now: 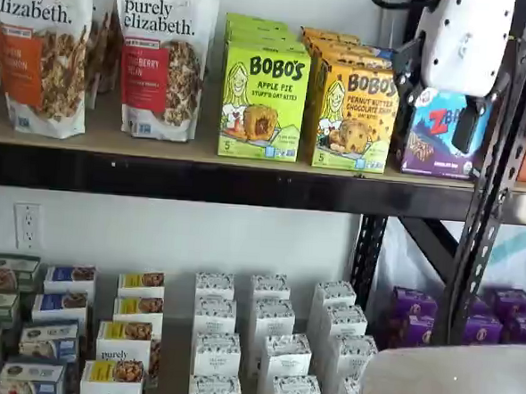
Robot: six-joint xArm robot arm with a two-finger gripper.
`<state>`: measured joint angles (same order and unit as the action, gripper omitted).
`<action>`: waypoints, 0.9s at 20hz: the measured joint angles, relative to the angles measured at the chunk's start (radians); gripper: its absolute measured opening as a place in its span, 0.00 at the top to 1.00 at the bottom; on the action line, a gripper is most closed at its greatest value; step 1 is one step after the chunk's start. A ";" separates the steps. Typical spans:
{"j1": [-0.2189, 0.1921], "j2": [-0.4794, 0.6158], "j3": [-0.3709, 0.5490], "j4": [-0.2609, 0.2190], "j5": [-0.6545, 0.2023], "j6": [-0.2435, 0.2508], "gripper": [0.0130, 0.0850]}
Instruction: Pick up the orange box on the top shelf, the fifth box from the left
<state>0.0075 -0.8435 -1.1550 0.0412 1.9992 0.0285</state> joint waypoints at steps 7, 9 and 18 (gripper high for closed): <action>-0.057 -0.066 0.060 0.063 -0.117 -0.039 0.00; -0.035 -0.065 0.061 0.043 -0.125 -0.025 0.00; 0.021 -0.017 0.066 -0.001 -0.244 0.015 0.00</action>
<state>0.0288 -0.8609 -1.0891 0.0402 1.7554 0.0439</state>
